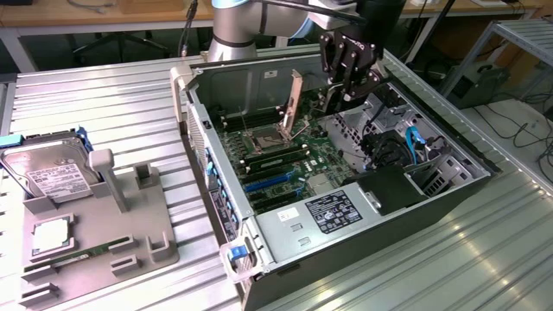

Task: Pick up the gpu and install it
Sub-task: 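Insert the gpu into the slot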

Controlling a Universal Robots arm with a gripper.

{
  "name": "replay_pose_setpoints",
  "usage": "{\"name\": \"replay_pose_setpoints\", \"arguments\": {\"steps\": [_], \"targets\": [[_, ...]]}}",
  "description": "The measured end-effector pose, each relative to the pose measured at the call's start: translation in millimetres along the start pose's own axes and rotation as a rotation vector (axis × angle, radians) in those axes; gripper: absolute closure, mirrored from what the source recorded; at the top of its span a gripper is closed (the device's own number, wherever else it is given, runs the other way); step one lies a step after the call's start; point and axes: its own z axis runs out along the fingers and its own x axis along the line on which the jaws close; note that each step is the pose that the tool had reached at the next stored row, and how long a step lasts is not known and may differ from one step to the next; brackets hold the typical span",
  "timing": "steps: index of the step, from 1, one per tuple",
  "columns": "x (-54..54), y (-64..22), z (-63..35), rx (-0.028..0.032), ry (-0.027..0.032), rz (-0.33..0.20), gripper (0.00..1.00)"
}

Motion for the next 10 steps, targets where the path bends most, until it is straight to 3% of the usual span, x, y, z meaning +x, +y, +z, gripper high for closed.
{"name": "replay_pose_setpoints", "arguments": {"steps": [10], "targets": [[0.2,0.4,8.4,-0.0004,-0.0026,0.000,0.72]]}}
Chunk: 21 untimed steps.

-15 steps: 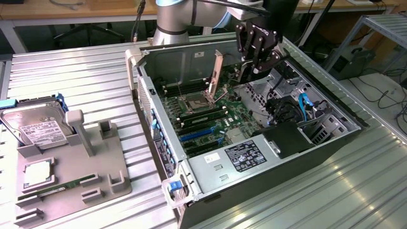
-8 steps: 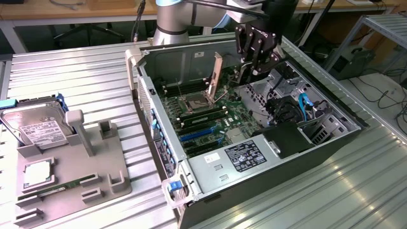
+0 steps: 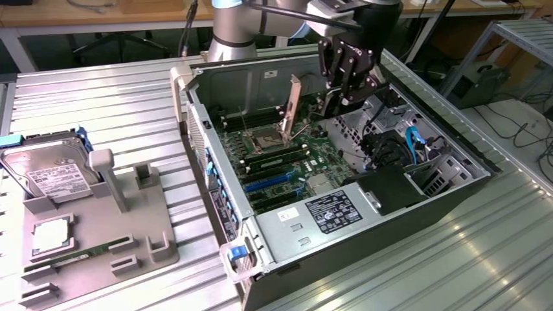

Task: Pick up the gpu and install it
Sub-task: 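Insert the gpu into the slot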

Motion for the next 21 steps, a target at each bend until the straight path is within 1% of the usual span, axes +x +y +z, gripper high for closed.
{"name": "replay_pose_setpoints", "arguments": {"steps": [4,5,6,7,8,10,12,14,16,18,20,21], "targets": [[0.3,0.3,7.3,-0.0002,0.0001,0.004,0.72],[0.3,0.1,8.8,-0.0030,-0.0003,0.004,0.72],[0.3,-0.3,9.6,-0.0097,-0.0009,0.006,0.72],[0.3,-0.1,10.6,-0.0125,-0.0011,0.011,0.72],[0.3,-0.1,11.2,-0.0140,-0.0010,0.017,0.72],[0.3,0.0,12.6,-0.0149,0.0007,0.038,0.72],[0.3,0.1,14.1,-0.0150,0.0027,0.044,0.72],[0.2,0.3,17.8,-0.0156,0.0050,0.066,0.72],[0.1,0.5,21.0,-0.0164,0.0060,0.102,0.72],[0.0,1.3,23.6,-0.0159,0.0065,0.107,0.72],[-0.8,6.4,26.2,-0.0136,0.0070,0.106,0.72],[-1.8,11.4,28.5,-0.0131,0.0070,0.107,0.72]]}}
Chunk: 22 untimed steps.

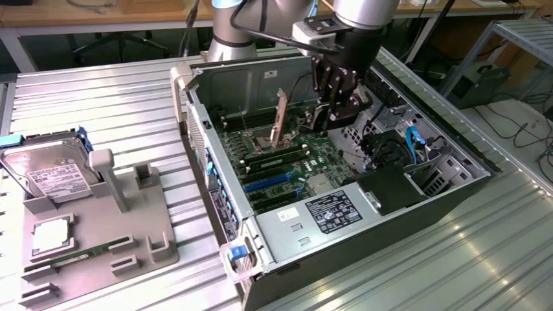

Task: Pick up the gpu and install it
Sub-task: 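Insert the gpu into the slot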

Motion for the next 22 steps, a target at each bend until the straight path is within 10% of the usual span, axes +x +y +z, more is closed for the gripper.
{"name": "replay_pose_setpoints", "arguments": {"steps": [22], "targets": [[-2.1,28.2,35.5,0.0040,-0.0080,-0.013,0.72]]}}
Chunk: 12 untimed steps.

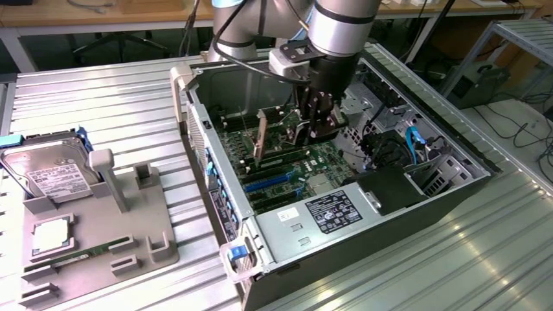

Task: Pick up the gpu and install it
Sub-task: 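Insert the gpu into the slot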

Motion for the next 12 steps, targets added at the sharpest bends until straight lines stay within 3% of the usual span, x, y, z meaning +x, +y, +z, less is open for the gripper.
{"name": "replay_pose_setpoints", "arguments": {"steps": [6,12], "targets": [[-4.2,12.7,10.5,0.0001,-0.0001,-0.002,0.72],[-4.4,18.0,18.3,0.0001,-0.0001,-0.002,0.72]]}}
